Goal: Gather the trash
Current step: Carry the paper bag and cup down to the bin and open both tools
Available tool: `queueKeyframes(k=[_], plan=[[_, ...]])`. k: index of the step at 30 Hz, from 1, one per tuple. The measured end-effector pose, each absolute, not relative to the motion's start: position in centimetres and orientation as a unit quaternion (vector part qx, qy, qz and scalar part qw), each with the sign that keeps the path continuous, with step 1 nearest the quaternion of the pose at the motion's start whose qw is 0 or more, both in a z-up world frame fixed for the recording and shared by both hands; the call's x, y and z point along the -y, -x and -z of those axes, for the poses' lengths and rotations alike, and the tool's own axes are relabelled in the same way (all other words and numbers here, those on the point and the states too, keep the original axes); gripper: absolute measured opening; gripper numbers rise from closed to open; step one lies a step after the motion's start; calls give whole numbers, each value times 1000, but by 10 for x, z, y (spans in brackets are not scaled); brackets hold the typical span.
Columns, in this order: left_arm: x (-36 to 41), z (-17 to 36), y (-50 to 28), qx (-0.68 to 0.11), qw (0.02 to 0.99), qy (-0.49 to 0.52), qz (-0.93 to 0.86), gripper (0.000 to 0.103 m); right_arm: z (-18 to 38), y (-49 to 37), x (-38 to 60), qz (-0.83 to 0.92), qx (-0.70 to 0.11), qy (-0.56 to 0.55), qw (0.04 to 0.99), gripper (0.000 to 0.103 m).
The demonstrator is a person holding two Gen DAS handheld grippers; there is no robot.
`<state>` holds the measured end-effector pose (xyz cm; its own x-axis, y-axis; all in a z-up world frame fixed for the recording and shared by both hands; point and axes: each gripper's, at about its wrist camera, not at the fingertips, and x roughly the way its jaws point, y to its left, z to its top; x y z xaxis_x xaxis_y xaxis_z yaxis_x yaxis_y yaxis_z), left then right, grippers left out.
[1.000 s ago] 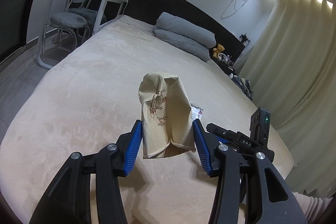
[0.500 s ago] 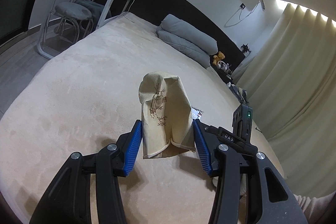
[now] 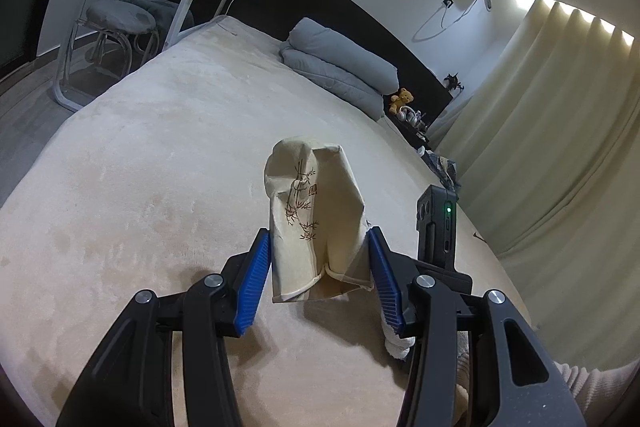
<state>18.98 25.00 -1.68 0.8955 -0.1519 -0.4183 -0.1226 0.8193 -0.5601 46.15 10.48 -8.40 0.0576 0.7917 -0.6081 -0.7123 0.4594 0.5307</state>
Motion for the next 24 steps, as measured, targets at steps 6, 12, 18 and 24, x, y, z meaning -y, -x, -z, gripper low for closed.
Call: queueKeyframes(k=[6, 12, 18, 24], plan=[[-250, 8, -180, -218, 925, 312, 9, 48, 62, -427, -56, -503, -439, -64, 741, 74], [-224, -9, -167, -209, 939, 273, 17, 48, 48, -378, 13, -483, -437, -91, 754, 74], [-184, -20, -153, -202, 949, 238, 41, 48, 31, -334, 74, -467, -425, -99, 769, 74], [-142, -1, -140, -222, 948, 223, 55, 48, 11, -289, 124, -458, -393, -114, 789, 74]])
